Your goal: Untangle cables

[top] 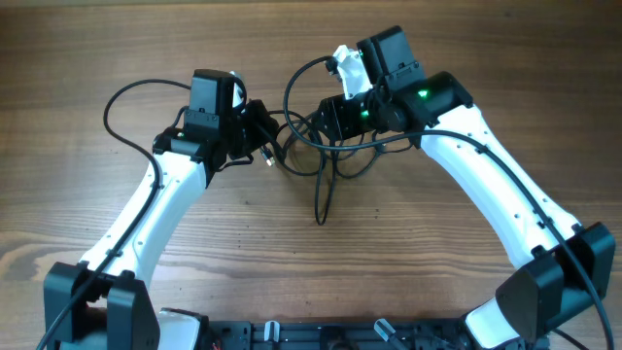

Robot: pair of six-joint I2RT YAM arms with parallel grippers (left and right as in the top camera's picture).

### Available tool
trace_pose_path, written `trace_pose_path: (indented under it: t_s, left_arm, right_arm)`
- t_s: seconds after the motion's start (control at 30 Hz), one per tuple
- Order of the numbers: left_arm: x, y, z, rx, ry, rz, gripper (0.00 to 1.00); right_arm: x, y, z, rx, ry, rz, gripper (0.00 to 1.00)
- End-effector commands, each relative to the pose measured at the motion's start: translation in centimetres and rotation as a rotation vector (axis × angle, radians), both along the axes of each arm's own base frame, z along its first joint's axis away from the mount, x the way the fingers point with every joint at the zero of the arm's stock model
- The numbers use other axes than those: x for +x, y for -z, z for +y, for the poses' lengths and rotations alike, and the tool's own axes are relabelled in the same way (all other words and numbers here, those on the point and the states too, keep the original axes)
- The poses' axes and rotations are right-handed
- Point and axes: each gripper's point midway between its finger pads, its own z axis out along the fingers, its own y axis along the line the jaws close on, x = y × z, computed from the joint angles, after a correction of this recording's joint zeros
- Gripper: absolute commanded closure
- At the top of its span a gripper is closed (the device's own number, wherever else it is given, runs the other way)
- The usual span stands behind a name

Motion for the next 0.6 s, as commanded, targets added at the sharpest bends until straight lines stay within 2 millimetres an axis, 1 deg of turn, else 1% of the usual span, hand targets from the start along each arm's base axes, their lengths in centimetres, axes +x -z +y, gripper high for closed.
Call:
trace_pose_path:
  t_s: [0.0, 0.23, 0.37, 0.43, 0.57]
  left_arm:
    - [0.2, 0.1, 0.1, 0.013, 0.012, -0.007, 0.96]
    - [0.0, 0.2, 0.1, 0.009, 0.017, 0.001, 0.96]
    - [-0.7, 0.7, 0.3, 0.043, 0.054, 0.014, 0.96]
    - [-0.8, 0.9, 0.7, 0.058, 0.063, 0.018, 0.96]
    - [0.0, 0.4, 1.8, 0.021, 0.037, 0.003, 0.96]
  right_arm:
    - [0.5, -0.1, 0.1, -0.003, 0.008, -0.007, 0.5]
    - [0.3, 0.2, 0.1, -0.012, -0.01, -0.004, 0.5]
    - [0.3, 0.2, 0.1, -0.01, -0.01, -0.007, 0.5]
    - [0.1, 0.1, 0.3, 0.003, -0.023, -0.001, 0.5]
    - [-0.2, -0.2, 0.8, 0.035, -0.043, 0.012, 0.5]
